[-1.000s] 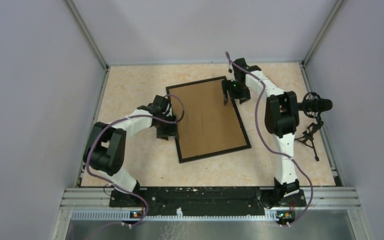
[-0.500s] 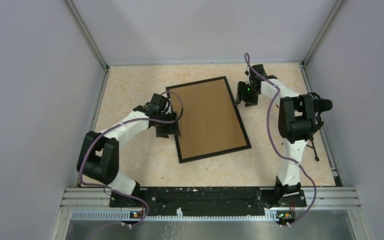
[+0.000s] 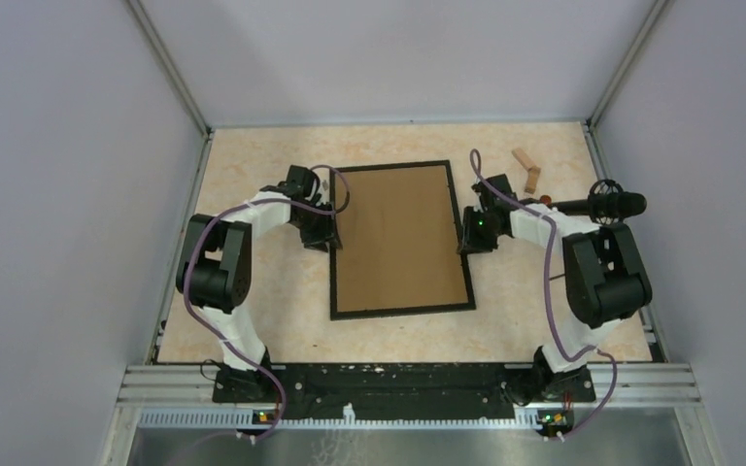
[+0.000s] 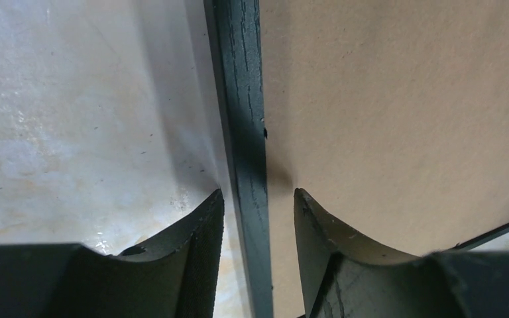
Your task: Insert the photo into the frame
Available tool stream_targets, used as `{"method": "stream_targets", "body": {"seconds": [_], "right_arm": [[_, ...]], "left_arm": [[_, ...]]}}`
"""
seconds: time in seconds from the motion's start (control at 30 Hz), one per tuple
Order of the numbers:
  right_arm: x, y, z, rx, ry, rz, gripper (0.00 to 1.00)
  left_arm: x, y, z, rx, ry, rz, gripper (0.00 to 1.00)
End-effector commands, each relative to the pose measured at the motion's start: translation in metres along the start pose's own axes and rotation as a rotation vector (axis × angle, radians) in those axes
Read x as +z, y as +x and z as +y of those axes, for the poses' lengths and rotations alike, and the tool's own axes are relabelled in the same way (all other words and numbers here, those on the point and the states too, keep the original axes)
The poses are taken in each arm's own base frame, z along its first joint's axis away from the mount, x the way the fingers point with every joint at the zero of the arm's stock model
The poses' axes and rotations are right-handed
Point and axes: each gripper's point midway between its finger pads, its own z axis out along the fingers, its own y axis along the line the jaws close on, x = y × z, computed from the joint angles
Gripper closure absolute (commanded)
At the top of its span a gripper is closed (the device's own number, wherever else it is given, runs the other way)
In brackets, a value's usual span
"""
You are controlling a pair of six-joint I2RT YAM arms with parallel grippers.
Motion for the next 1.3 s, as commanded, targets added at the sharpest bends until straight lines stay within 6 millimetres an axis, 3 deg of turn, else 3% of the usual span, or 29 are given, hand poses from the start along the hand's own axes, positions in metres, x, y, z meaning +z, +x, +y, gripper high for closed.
{"method": "stream_targets", "body": {"seconds": [0.0,0.07,0.13,0.2,0.37,0.57,0.8,0.97,1.27], "right_arm": [[-0.030,0.038,0.019,0.039,-0.064,0.034,0.71],[-0.046,0.026,0.020,0.037,-0.058,-0.014,0.69],[-0.057,0.003,0.012,0.029,0.001,-0.061,0.56],[-0.060,-0.024,0.004,0.026,0.044,-0.102,0.50],[-0.045,-0.095,0.005,0.005,0.085,-0.171,0.52],[-0.008,-0.140,0.001,-0.012,0.117,-0.181,0.63],[0.022,-0.160,-0.001,-0.023,0.100,-0.168,0.65],[0.036,-0.157,-0.007,-0.023,0.109,-0.140,0.67],[0.052,-0.154,-0.006,-0.021,0.079,-0.129,0.68]], "left_arm": [[0.010,0.006,0.010,0.060,-0.029,0.029,0.52],[0.008,0.011,0.020,0.075,-0.078,0.040,0.53],[0.006,0.015,0.029,0.096,-0.118,0.048,0.55],[0.005,0.020,0.036,0.115,-0.147,0.057,0.59],[0.010,0.023,0.047,0.116,-0.194,0.070,0.73],[0.014,0.027,0.055,0.118,-0.222,0.081,0.83],[0.016,0.025,0.055,0.117,-0.222,0.080,0.93],[0.017,0.026,0.056,0.114,-0.226,0.081,1.00],[0.016,0.026,0.055,0.116,-0.221,0.081,1.00]]}}
